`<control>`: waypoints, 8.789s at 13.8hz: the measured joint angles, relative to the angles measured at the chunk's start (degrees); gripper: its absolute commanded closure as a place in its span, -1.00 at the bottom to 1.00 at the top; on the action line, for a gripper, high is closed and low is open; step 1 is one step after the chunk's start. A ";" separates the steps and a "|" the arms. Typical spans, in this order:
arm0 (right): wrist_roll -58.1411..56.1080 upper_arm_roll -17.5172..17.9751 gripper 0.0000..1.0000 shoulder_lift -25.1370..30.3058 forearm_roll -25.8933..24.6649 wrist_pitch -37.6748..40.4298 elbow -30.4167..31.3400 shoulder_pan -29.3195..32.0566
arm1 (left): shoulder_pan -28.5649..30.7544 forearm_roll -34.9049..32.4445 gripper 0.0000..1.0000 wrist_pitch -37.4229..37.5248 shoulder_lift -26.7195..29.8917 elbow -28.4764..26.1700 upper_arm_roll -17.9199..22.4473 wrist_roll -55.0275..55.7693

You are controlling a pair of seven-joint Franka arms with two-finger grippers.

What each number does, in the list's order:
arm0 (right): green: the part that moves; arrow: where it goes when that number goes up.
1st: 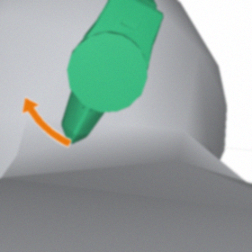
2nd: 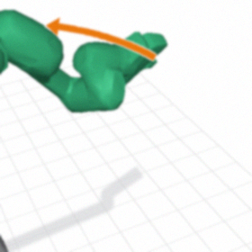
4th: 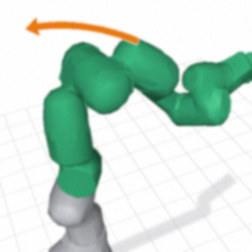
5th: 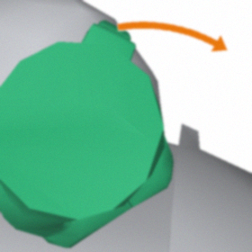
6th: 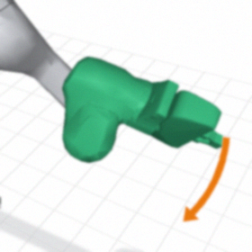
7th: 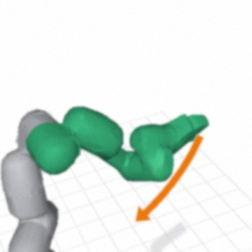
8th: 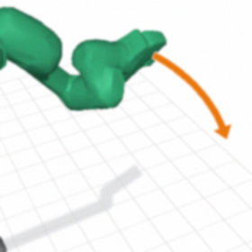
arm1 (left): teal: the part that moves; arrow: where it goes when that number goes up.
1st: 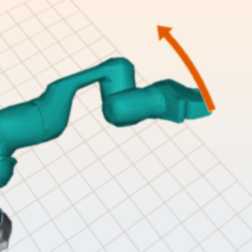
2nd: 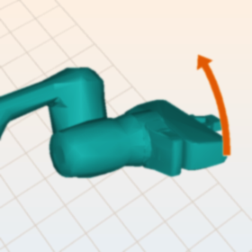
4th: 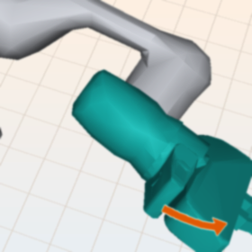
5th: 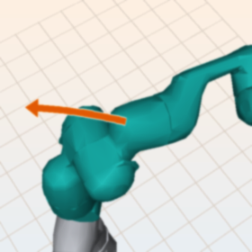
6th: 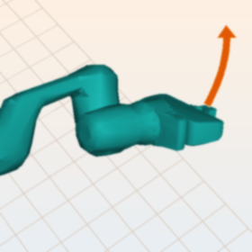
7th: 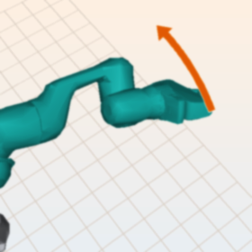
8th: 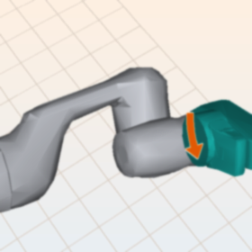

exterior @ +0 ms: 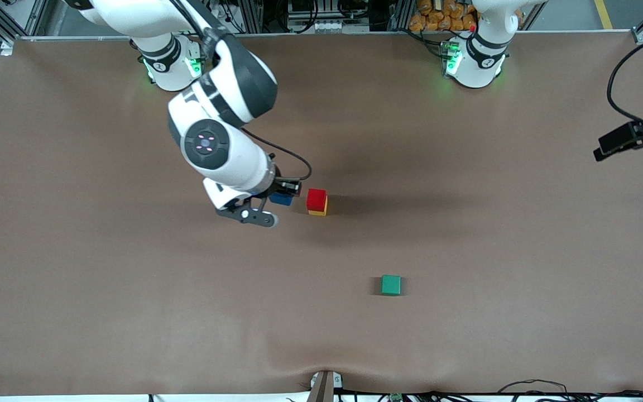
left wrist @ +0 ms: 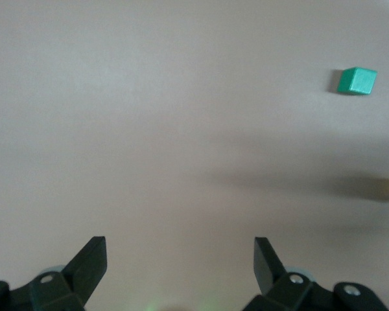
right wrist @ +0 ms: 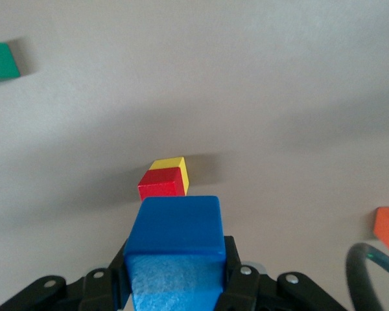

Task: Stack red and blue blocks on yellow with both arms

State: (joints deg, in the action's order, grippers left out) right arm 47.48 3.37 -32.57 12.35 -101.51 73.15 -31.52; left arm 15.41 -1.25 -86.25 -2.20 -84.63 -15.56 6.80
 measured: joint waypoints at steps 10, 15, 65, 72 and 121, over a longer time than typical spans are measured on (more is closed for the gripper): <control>3.71 -0.25 1.00 -8.83 -0.01 -8.33 -0.24 -6.26 | 1.80 1.15 -1.00 -0.19 7.41 -6.93 0.19 0.52; 2.47 -0.80 1.00 -9.40 -0.01 -8.22 -0.25 -5.49 | 2.06 2.74 -1.00 -0.19 7.39 -7.08 0.30 2.42; -0.74 -2.04 -1.00 0.05 4.03 20.70 -9.81 11.34 | 1.90 2.93 -1.00 0.64 6.98 -7.52 -4.90 -0.90; -13.71 -2.21 -1.00 4.30 3.70 29.70 -10.91 26.05 | 1.91 2.93 -1.00 -1.25 7.15 -9.37 -4.91 -0.91; -39.13 -0.81 -1.00 34.16 -13.84 19.51 13.07 32.25 | 1.72 2.93 -1.00 -7.53 9.71 -17.27 -6.40 -1.09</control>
State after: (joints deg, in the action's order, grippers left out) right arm 8.34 2.56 1.59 -1.49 -82.00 86.22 0.72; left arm 17.13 1.69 -93.79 7.51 -101.90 -21.95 5.71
